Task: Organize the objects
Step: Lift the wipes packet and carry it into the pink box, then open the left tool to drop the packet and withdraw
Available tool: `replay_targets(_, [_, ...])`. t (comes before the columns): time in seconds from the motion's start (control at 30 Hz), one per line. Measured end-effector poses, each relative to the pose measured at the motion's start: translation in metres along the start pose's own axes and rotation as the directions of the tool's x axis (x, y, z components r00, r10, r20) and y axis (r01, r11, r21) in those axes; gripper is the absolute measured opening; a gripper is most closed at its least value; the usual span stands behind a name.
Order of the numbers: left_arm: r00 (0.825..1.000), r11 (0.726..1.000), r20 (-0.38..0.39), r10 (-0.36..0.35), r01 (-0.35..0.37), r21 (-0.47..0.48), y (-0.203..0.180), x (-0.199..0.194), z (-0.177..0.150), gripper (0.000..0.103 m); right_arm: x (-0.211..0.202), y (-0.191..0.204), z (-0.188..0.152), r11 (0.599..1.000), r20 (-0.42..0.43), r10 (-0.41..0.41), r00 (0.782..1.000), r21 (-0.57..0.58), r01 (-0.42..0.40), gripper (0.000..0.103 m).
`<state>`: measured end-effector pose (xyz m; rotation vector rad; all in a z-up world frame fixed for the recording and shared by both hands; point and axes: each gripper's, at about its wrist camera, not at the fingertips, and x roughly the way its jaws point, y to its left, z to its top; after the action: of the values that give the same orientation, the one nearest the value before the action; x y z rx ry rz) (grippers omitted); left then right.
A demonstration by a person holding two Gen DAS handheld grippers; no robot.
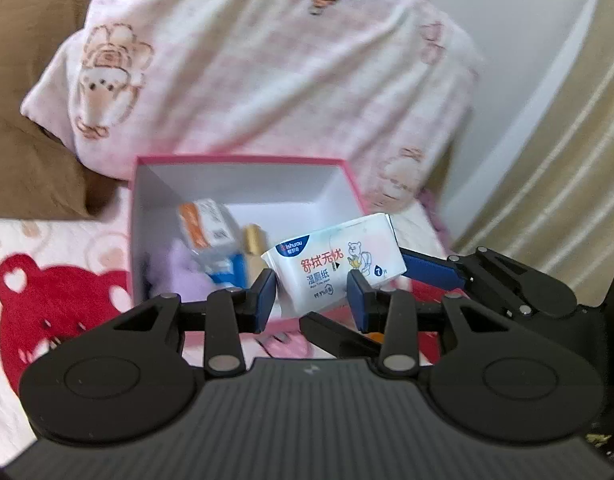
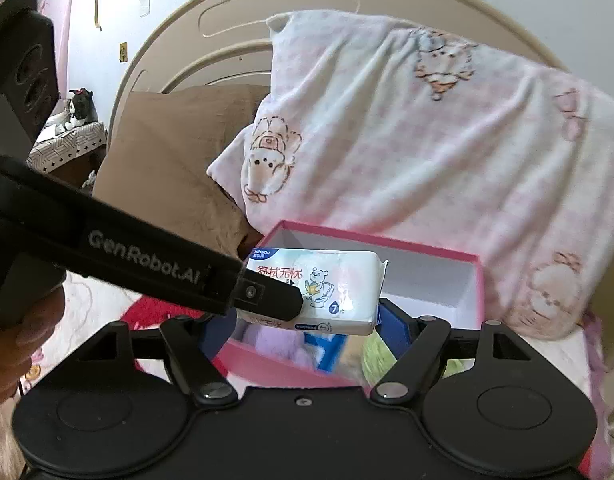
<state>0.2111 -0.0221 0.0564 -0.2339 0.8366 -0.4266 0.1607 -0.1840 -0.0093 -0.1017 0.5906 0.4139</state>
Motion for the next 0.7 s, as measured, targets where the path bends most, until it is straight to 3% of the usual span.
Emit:
replay_targets(0.13, [0.999, 0.998, -0.021, 0.048, -0.049, -0.031, 0.025, 0.024, 0.009, 0.037, 0.042, -0.007, 0.010, 0.998, -0.052, 0.053, 0.997, 0.031, -0.051, 0.079])
replay_targets(0.27, [0.997, 0.996, -0.026, 0.069, -0.070, -0.046, 0.047, 0.040, -0.009, 0.037, 0.073, -0.007, -0.004, 0.993, -0.099, 0.105, 0.990, 0.064, -0.099, 0.078])
replay_targets(0.7, [0.988, 0.990, -0.138, 0.067, -0.083, -0.111, 0.090, 0.132, -0.004, 0.038, 0.156, -0.031, -0.027, 0.981, -0.255, 0.092, 0.963, 0.187, -0.045, 0.078])
